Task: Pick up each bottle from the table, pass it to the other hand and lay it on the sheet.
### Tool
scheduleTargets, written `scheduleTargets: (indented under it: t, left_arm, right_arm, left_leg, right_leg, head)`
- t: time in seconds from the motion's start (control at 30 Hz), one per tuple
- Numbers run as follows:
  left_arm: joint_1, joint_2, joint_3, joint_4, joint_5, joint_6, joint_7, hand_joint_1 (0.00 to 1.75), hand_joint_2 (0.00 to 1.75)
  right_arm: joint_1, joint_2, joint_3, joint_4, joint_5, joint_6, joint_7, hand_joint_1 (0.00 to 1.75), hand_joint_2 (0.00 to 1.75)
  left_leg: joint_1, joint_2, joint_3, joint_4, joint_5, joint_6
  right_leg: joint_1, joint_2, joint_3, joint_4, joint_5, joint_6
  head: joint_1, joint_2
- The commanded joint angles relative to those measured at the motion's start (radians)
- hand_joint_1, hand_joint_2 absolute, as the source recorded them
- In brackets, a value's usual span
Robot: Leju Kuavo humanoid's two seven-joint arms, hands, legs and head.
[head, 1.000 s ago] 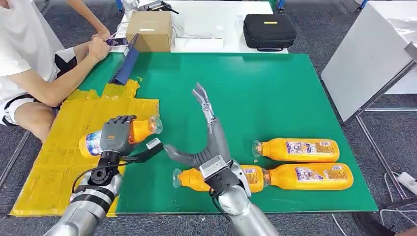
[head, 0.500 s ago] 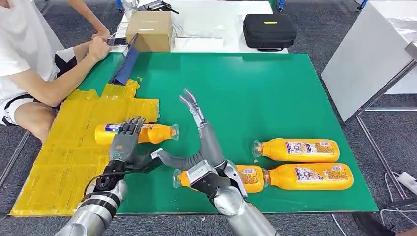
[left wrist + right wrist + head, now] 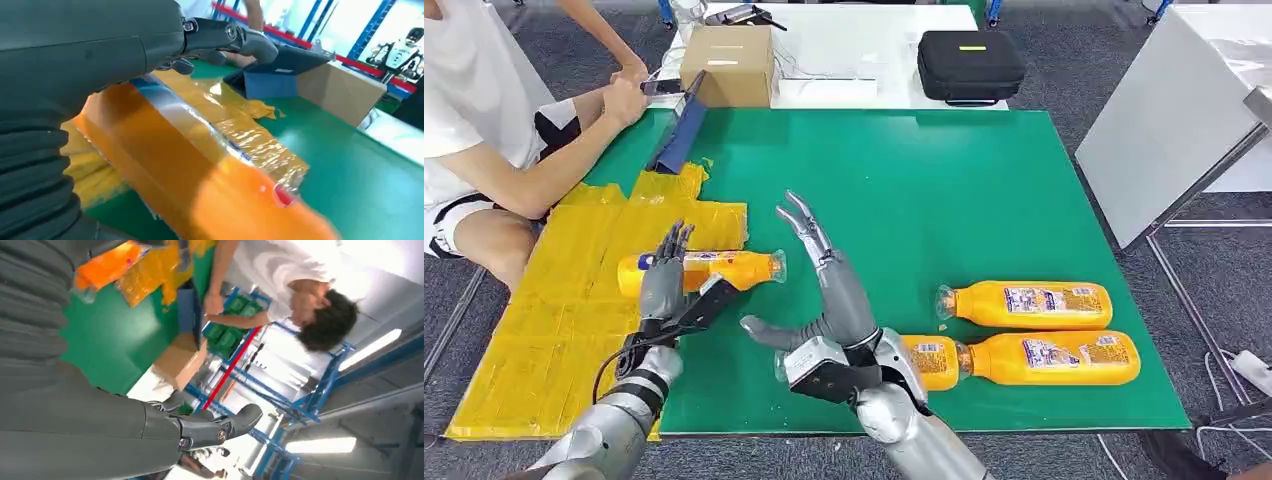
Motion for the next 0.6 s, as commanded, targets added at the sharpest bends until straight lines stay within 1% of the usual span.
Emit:
scheduleTargets:
  t: [0.03,0.07,0.1,0.2,0.23,0.27,0.3,0.4,0.43,0.47,0.53,0.6]
  left_arm:
    - [0.125,-0.012,-0.117,-0.322,0.628,-0.276,-0.083,0.00,1.75]
    - [0.125,-0.012,-0.117,-0.322,0.628,-0.276,-0.083,0.00,1.75]
    - [0.132,-0.008,-0.134,-0.325,0.645,-0.268,-0.083,0.00,1.75]
    - [0.222,0.005,-0.216,-0.536,0.792,-0.285,-0.083,0.00,1.75]
    - [0.241,0.006,-0.225,-0.581,0.816,-0.296,-0.083,0.00,1.75]
    - [0.265,0.006,-0.237,-0.625,0.832,-0.295,-0.083,0.00,1.75]
    - [0.283,0.003,-0.243,-0.663,0.847,-0.303,-0.083,0.00,1.75]
    - [0.283,0.003,-0.243,-0.663,0.847,-0.303,-0.083,0.00,1.75]
    - [0.283,0.003,-0.243,-0.663,0.847,-0.303,-0.083,0.00,1.75]
    - [0.294,-0.003,-0.243,-0.691,0.880,-0.335,-0.083,0.00,1.75]
    - [0.313,-0.013,-0.244,-0.728,0.903,-0.364,-0.083,0.00,1.75]
    - [0.348,-0.027,-0.255,-0.788,0.911,-0.375,-0.083,0.00,1.75]
  right_arm:
    - [-0.026,-0.112,0.051,0.100,0.247,0.006,0.075,0.00,1.75]
    - [-0.026,-0.112,0.051,0.100,0.247,0.006,0.075,0.00,1.75]
    - [-0.018,-0.115,0.041,0.111,0.249,-0.001,0.062,0.00,1.75]
    - [-0.008,-0.150,0.052,0.124,0.325,0.041,0.084,0.00,1.75]
    - [-0.003,-0.162,0.054,0.130,0.335,0.051,0.084,0.00,1.75]
    - [0.001,-0.172,0.054,0.134,0.346,0.063,0.082,0.00,1.75]
    - [0.005,-0.186,0.055,0.140,0.359,0.073,0.081,0.00,1.75]
    - [0.005,-0.186,0.055,0.140,0.359,0.073,0.081,0.00,1.75]
    - [0.005,-0.186,0.055,0.140,0.359,0.073,0.081,0.00,1.75]
    - [0.005,-0.196,0.054,0.143,0.323,0.138,0.070,0.00,1.75]
    - [0.014,-0.222,0.048,0.147,0.324,0.157,0.068,0.00,1.75]
    - [0.031,-0.254,0.035,0.155,0.333,0.163,0.067,0.00,1.75]
  left_leg:
    - [0.002,-0.002,0.008,0.000,-0.003,-0.003]
    - [0.001,0.000,0.007,-0.001,-0.002,-0.003]
    - [0.001,0.000,0.009,-0.001,-0.002,-0.003]
    - [0.001,0.000,0.010,-0.001,-0.002,-0.004]
    - [0.002,0.001,0.008,-0.001,-0.002,-0.003]
    - [0.002,-0.001,0.011,0.000,-0.003,-0.004]
    - [0.002,0.000,0.009,-0.001,-0.003,-0.003]
    - [0.002,-0.002,0.010,0.001,-0.004,-0.004]
    - [0.001,-0.003,0.008,0.001,-0.003,-0.003]
    - [0.001,-0.003,0.006,0.000,-0.002,-0.003]
    - [0.002,-0.003,0.007,0.001,-0.004,-0.004]
    - [0.001,-0.003,0.003,0.000,-0.002,-0.003]
  right_leg:
    - [0.001,0.002,0.008,-0.002,-0.002,-0.002]
    - [0.000,0.002,0.006,-0.002,0.000,-0.001]
    - [0.000,0.003,0.009,-0.003,-0.001,-0.001]
    - [0.001,0.003,0.008,-0.002,0.000,-0.002]
    - [0.001,0.002,0.007,-0.002,0.000,-0.002]
    - [0.001,0.002,0.010,-0.002,-0.002,-0.002]
    - [0.001,0.002,0.008,-0.002,-0.001,-0.002]
    - [0.001,0.000,0.010,-0.002,-0.003,-0.001]
    - [0.000,0.000,0.008,-0.001,-0.002,-0.001]
    - [0.000,0.000,0.006,-0.001,-0.001,-0.001]
    - [0.001,0.002,0.008,0.000,-0.003,-0.001]
    - [0.000,0.000,0.004,-0.001,-0.001,0.000]
  head:
    - [0.000,0.000]
    - [0.000,0.000]
    - [0.000,0.000]
    - [0.000,0.000]
    - [0.000,0.000]
    - [0.000,0.000]
    - [0.000,0.000]
    - [0.000,0.000]
    - [0.000,0.000]
    - [0.000,0.000]
    - [0.000,0.000]
    - [0.000,0.000]
